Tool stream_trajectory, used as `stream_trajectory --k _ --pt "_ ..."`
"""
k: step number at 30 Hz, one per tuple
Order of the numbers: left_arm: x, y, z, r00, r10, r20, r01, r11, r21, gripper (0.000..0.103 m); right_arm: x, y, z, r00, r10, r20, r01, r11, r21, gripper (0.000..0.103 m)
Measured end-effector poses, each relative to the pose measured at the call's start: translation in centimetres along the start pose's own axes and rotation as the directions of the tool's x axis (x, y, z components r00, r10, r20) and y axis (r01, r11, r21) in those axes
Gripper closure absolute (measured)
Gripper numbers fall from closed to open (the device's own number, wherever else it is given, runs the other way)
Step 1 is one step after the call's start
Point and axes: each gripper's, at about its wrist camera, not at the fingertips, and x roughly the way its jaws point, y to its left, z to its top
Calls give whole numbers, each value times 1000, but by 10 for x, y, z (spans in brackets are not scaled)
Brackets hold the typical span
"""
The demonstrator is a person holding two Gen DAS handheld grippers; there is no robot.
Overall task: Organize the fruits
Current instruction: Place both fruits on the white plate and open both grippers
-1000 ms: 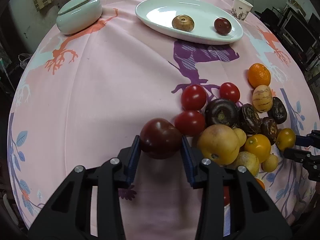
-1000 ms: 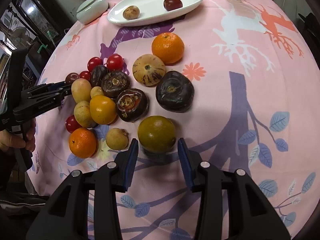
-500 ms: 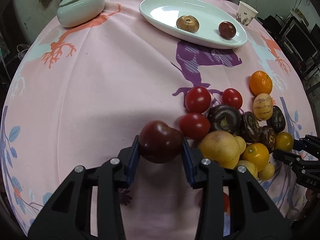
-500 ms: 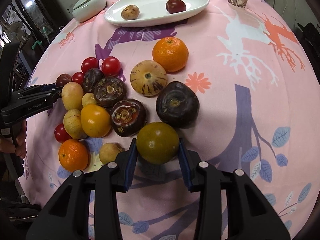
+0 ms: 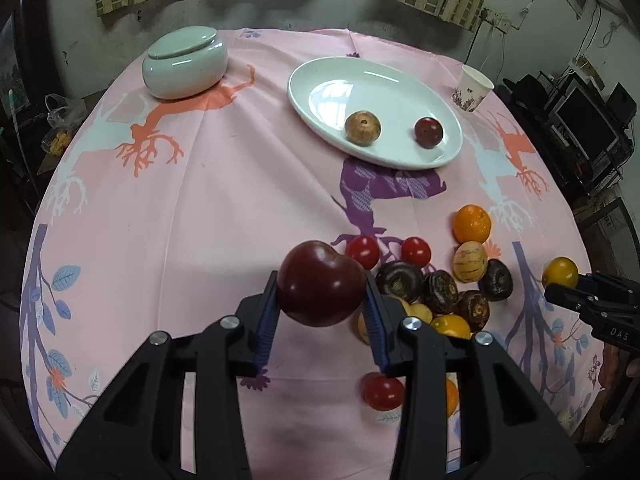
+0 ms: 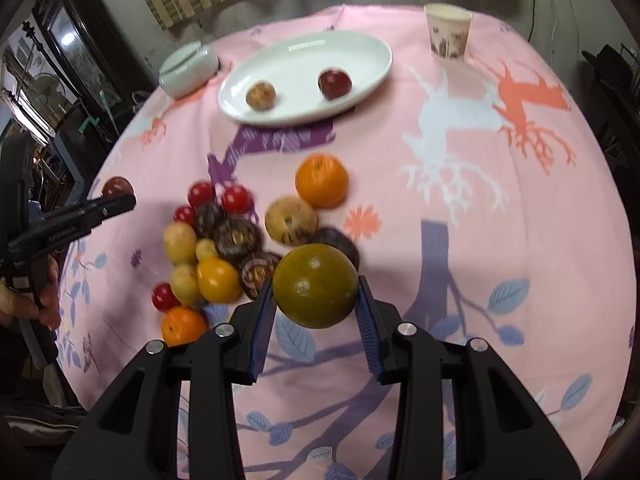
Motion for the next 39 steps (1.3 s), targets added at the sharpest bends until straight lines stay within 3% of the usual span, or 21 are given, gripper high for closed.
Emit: stream_trajectory --k 7,17,24,29,32,35,39 --pt "3 -17 48 998 -39 45 38 999 34 63 -2 4 64 995 12 102 -5 998 -64 63" --pt "76 -29 132 999 -16 33 14 997 74 63 77 6 141 998 40 48 -35 995 -92 63" --pt "124 -23 153 1000 4 -6 -3 998 58 63 124 7 154 999 49 -6 -49 996 -75 63" --pt "145 -19 155 999 7 -36 -7 1000 11 61 141 8 160 1000 9 -15 -10 997 -71 63" --pt "139 -18 156 999 30 -20 -30 1000 3 47 133 8 160 1000 4 11 -3 997 -78 60" --pt "120 -18 155 999 35 16 -36 999 15 42 118 3 157 999 13 41 -10 998 -63 50" --pt "86 -15 142 997 53 55 -55 998 18 35 86 -15 138 998 39 57 -38 999 -5 50"
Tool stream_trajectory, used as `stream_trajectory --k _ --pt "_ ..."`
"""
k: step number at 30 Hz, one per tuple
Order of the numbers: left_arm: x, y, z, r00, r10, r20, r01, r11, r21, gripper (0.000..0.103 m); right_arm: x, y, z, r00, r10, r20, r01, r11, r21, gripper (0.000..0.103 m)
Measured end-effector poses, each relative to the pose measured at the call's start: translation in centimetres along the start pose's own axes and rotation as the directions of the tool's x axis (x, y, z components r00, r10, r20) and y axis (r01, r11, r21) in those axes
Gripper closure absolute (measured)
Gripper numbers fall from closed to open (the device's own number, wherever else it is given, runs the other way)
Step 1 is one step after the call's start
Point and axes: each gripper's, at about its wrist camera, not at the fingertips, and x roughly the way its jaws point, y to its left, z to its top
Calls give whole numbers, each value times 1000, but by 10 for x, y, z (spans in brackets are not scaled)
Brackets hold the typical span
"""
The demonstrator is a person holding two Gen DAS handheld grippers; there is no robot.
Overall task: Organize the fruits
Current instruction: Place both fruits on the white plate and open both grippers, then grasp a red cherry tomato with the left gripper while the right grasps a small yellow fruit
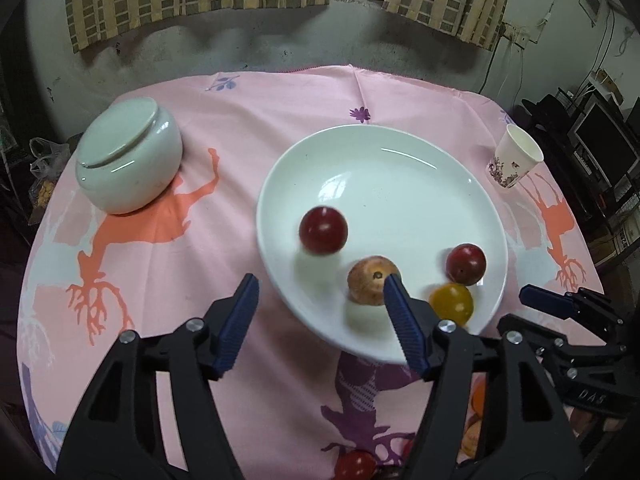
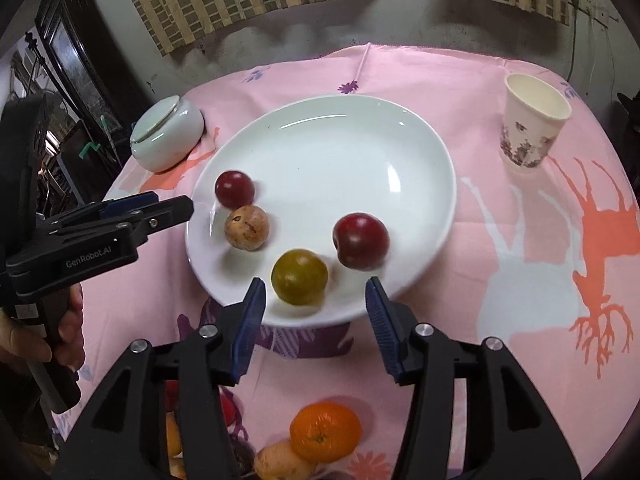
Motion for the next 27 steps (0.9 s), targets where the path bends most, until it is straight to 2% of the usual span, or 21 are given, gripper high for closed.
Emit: stream_trajectory --k 5,13,18,27 --pt "-43 8 -46 1000 -6 -1 6 1000 -29 30 -40 -23 -48 999 -30 -14 31 996 79 50" --pt "-90 8 -137 997 3 -75 -8 998 -59 27 -67 -31 -134 992 -60 -107 77 984 163 50" --pt "-107 6 -176 993 -12 -120 0 994 -105 27 -77 -17 -159 991 -47 -127 68 984 164 50" --pt "-124 -27 -207 991 -37 -131 32 998 -46 27 -93 3 -183 992 -25 -123 42 990 136 49"
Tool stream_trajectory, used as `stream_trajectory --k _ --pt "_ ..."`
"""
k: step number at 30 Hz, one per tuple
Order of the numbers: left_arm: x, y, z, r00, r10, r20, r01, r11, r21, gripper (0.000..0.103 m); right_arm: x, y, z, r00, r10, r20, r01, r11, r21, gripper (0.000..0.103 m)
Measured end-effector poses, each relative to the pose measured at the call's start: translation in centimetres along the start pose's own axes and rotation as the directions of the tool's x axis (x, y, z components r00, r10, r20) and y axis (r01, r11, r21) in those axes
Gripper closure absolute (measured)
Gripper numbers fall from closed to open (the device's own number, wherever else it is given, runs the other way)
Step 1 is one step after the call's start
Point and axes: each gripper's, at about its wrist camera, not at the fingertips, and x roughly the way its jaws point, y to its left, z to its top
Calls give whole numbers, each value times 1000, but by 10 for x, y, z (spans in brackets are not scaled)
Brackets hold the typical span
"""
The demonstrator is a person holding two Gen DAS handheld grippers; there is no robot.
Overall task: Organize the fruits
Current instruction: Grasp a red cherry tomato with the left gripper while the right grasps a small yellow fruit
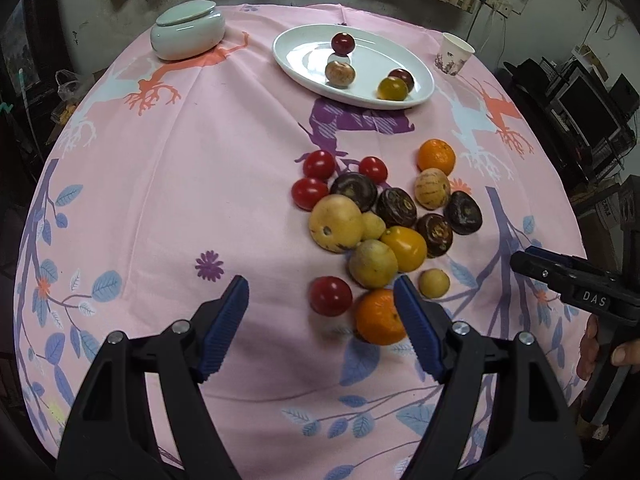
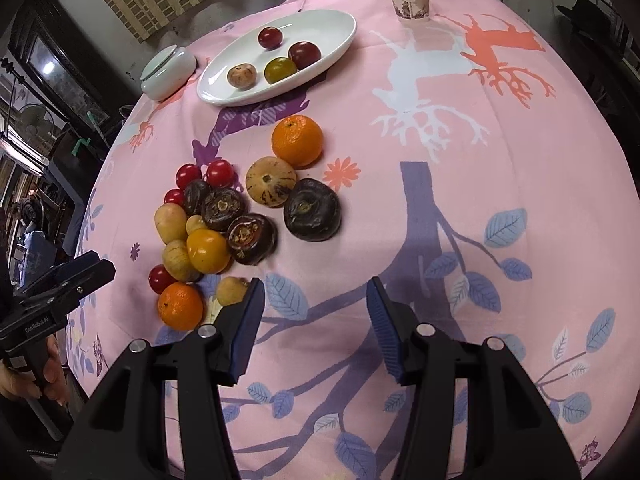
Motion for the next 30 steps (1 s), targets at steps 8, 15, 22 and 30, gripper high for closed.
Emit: stream_trajectory --k 8,15,22,30 --pt "7 -23 -21 999 -20 -42 22 999 46 26 -8 -1 -18 1000 9 -18 -9 1000 -6 49" --pt "18 -11 -22 998 5 -59 -3 999 33 27 -16 -6 -31 999 17 -32 -17 1000 -12 49" --pt "23 5 -10 998 24 -62 -22 999 35 28 -7 -8 -33 998 21 -56 -21 1000 8 49" --pt "46 17 -4 994 19 -105 -13 998 60 35 2 1 -23 998 27 -64 -28 999 -19 49"
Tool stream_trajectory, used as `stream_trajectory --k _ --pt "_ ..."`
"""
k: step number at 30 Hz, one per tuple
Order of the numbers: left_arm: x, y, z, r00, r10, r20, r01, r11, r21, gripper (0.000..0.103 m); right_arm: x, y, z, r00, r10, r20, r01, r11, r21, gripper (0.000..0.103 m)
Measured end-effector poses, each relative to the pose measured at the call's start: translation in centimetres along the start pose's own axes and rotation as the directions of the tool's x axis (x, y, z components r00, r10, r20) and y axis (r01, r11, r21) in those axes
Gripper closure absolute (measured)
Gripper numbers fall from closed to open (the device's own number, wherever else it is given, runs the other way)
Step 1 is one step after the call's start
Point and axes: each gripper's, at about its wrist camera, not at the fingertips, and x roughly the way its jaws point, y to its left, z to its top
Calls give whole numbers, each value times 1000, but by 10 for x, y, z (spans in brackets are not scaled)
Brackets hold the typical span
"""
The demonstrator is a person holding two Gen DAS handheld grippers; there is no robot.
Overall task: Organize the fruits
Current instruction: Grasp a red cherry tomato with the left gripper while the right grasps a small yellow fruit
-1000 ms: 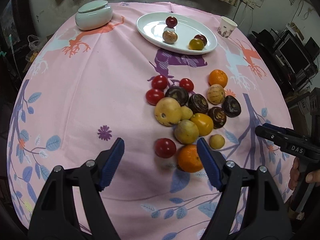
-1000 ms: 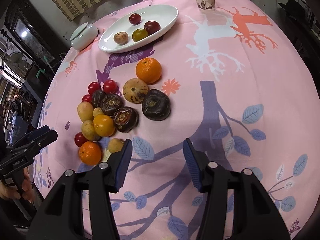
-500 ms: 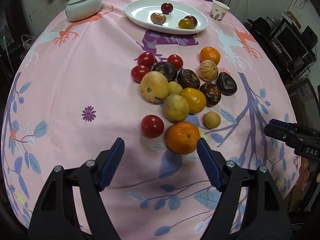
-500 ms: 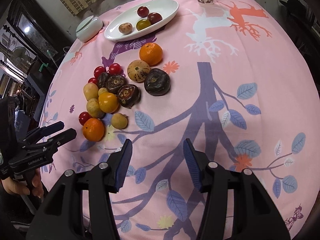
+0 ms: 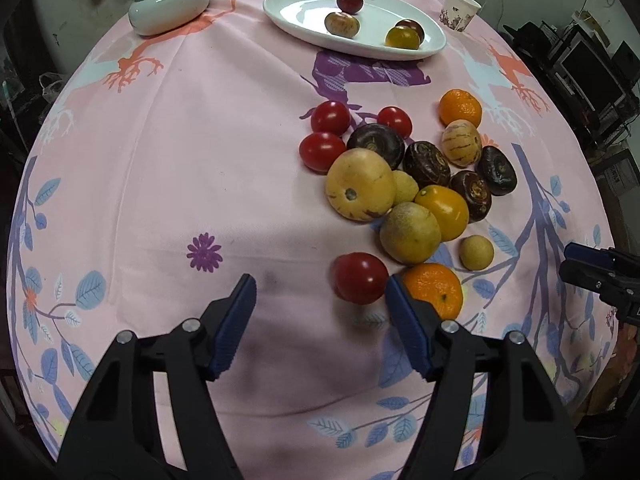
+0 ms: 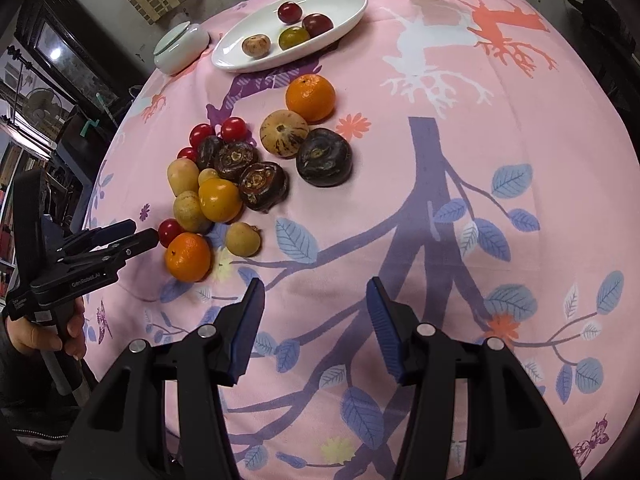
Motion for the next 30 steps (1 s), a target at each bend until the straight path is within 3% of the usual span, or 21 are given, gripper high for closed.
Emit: stream_trajectory --k 3,5,7,8,12,16,24,30 --pt "7 -3 2 1000 -17 -14 18 1000 19 36 7 0 5 1000 -1 -17 1 1000 1 49" --pt "13 -8 2 999 -46 -30 47 998 31 51 12 2 8 1000 1 -28 -1 1000 0 49" --pt "19 -9 2 992 -122 -39 123 992 14 69 16 4 10 999 5 -39 -5 1000 -4 49" --pt "21 -9 2 989 -142 -36 142 990 -3 71 18 5 11 999 5 -42 -6 1000 -7 49" --pt "23 -16 2 992 -128 -9 129 990 53 71 25 9 13 998 24 -64 -25 1000 -18 49" --pt "26 -7 7 984 -175 -39 175 984 -23 71 32 26 13 997 22 -75 -29 995 -97 49" --pt "29 -8 5 983 -181 -35 180 983 -28 68 54 65 19 998 -35 -57 19 965 -262 49" --pt "28 -10 4 986 -166 -27 165 986 -27 68 74 75 24 994 -47 -95 16 952 -305 60"
